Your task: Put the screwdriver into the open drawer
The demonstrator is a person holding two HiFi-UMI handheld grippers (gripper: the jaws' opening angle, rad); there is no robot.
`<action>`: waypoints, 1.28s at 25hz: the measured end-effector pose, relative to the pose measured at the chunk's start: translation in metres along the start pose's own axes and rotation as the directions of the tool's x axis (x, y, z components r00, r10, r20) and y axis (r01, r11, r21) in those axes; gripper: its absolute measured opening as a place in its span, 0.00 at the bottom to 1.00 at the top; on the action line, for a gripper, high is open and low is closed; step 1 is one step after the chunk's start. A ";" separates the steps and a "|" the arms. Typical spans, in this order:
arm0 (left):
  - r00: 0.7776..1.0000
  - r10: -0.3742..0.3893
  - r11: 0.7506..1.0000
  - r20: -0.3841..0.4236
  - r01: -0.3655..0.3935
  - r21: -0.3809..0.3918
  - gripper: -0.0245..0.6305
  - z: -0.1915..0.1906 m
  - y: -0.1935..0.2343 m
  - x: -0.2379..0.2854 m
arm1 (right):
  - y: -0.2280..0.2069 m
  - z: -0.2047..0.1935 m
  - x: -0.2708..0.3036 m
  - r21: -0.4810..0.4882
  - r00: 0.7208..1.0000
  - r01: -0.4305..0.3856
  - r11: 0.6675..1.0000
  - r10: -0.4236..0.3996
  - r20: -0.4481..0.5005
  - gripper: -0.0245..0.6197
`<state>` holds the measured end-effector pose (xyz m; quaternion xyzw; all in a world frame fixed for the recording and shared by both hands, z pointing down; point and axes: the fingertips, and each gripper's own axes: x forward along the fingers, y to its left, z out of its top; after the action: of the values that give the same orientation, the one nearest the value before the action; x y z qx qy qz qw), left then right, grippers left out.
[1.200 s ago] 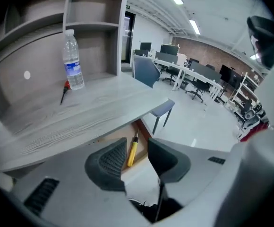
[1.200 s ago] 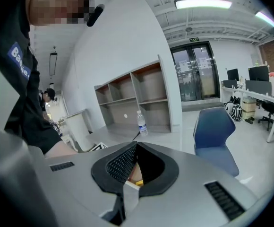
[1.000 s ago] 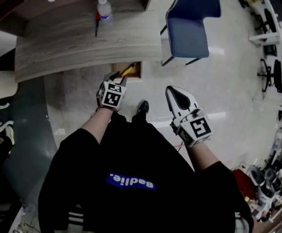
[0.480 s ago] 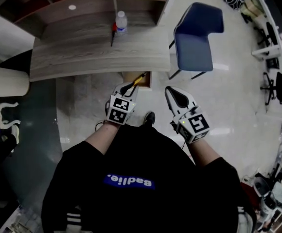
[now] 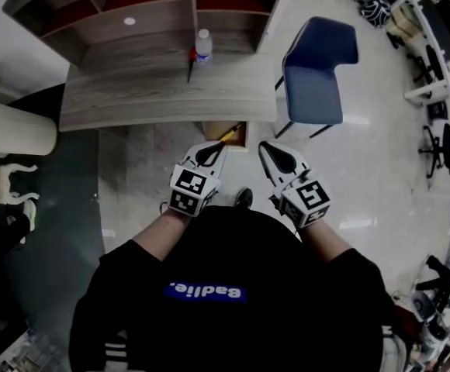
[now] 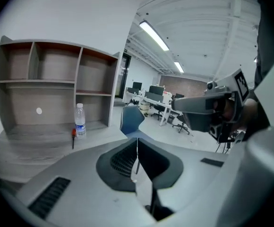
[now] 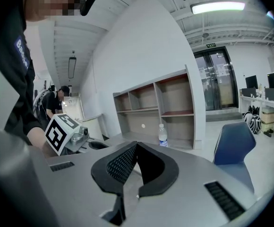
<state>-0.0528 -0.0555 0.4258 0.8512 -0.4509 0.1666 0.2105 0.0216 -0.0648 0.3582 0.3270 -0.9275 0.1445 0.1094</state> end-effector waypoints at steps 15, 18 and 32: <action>0.990 -0.070 0.998 0.126 0.069 0.011 0.04 0.050 -0.039 -0.036 | 0.008 -0.004 -0.005 0.015 1.000 -0.025 1.000 0.025 -0.002 0.08; 0.990 -0.074 0.997 0.119 0.071 0.031 0.04 0.050 -0.042 -0.037 | 0.012 -0.003 -0.005 0.036 0.999 -0.037 0.999 0.036 0.007 0.08; 0.988 -0.087 0.996 0.130 0.081 0.046 0.04 0.059 -0.044 -0.035 | 0.013 0.006 -0.010 0.075 0.999 -0.050 0.996 0.049 0.017 0.08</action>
<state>-0.0296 -0.0390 0.3493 0.8827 -0.4241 0.1103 0.1698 0.0203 -0.0514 0.3472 0.3090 -0.9300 0.1795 0.0865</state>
